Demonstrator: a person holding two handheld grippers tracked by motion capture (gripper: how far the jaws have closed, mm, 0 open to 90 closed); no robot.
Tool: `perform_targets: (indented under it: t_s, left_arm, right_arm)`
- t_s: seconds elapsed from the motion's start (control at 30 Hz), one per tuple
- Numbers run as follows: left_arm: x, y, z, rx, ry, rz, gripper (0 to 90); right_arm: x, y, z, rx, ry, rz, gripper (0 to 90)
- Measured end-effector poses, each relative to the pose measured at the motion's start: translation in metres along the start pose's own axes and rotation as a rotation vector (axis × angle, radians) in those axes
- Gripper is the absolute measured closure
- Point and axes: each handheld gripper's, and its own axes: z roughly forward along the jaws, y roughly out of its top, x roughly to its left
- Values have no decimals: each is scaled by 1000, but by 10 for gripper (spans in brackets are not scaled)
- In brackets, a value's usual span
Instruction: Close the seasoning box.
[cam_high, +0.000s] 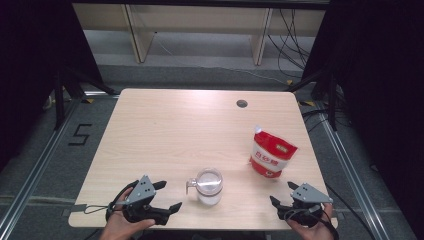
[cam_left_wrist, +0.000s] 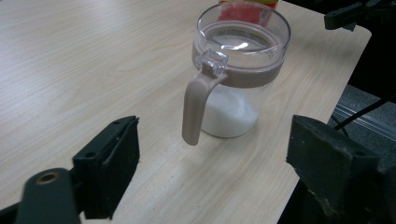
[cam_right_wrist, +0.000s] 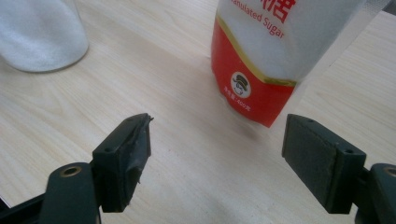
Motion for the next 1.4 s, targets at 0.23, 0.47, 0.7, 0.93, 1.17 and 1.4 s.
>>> perform_targets:
  t_s: [0.23, 0.47, 0.7, 0.93, 1.17, 1.4]
  left_arm:
    - [2, -9, -2, 5, -7, 5, 153]
    - [3, -17, -2, 21, -2, 20, 153]
    - [4, -24, -2, 47, 8, 39, 154]
    - [4, -29, -2, 53, 8, 42, 154]
    - [5, -32, 0, 66, 14, 45, 154]
    - [5, -32, -1, 73, 7, 39, 154]
  right_arm:
    - [1, 0, 0, 2, -3, 4, 247]
    - [1, 0, 1, 6, 4, 0, 247]
    - [1, -1, 1, 10, 5, -3, 247]
    - [2, -1, 2, 14, 14, -8, 248]
    - [3, -1, 3, 22, 12, -18, 245]
    - [5, -1, 3, 29, 33, -4, 240]
